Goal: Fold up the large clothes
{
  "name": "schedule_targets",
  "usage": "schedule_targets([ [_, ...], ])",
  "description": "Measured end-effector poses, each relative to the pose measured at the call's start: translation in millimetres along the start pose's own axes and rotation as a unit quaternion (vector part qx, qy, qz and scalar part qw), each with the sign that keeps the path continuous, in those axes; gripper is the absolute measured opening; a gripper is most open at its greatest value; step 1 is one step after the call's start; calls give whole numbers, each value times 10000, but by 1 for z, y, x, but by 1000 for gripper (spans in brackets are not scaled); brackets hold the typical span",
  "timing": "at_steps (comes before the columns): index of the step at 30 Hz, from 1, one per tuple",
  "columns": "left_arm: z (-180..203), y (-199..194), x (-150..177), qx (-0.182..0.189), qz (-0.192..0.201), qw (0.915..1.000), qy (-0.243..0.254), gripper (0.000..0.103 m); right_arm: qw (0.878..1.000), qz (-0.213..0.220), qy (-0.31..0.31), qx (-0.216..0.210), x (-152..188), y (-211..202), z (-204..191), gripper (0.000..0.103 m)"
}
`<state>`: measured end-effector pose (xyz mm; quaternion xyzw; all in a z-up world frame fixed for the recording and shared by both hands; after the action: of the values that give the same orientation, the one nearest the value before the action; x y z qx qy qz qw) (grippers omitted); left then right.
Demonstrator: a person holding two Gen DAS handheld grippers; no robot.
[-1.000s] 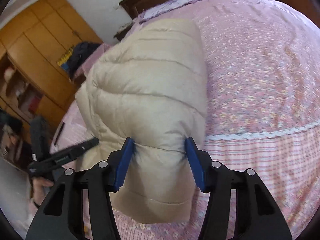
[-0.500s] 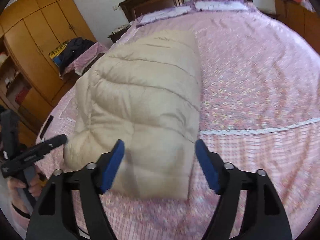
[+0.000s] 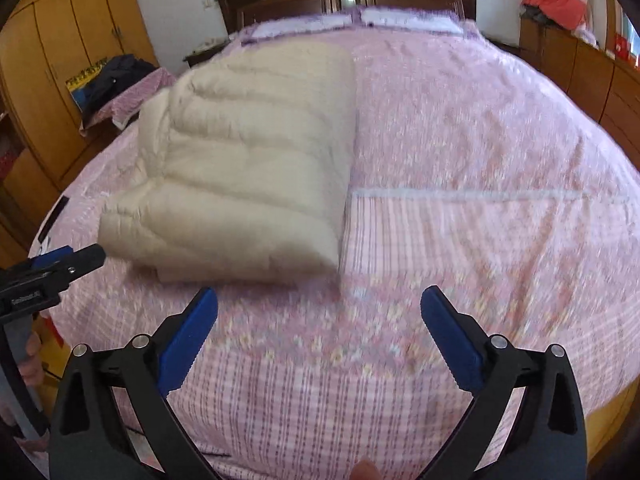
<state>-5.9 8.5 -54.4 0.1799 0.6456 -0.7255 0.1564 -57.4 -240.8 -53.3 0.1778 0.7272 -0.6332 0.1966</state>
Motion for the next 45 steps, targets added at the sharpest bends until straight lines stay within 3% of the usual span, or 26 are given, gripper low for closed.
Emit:
schedule_targets([
  [5, 18, 11, 17, -29, -287, 9996, 32, 99, 9983, -518, 213, -136, 19, 19, 0, 97],
  [9, 24, 18, 25, -107, -393, 9992, 61, 99, 9973, -670, 265, -150, 27, 28, -2, 97],
  [19, 29, 36, 38, -182, -573, 9981, 96, 99, 9969, -730, 284, -14, 37, 45, -9, 97],
  [45, 25, 46, 38, -448, -597, 9971, 135, 99, 9970, -701, 331, -2, 34, 53, -12, 97],
])
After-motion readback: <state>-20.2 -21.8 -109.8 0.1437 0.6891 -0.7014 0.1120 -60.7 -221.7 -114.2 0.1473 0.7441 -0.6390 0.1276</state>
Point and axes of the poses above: each gripper's, at about its wrist camera, not at the fingertips, and y roughly the way its jaws point, z to its right, x to its underside, the point moved 4 cm from there along y, roughly the way its jaws point, and after that the axes turned 6 degrees about -z, right-handed, at the moved point
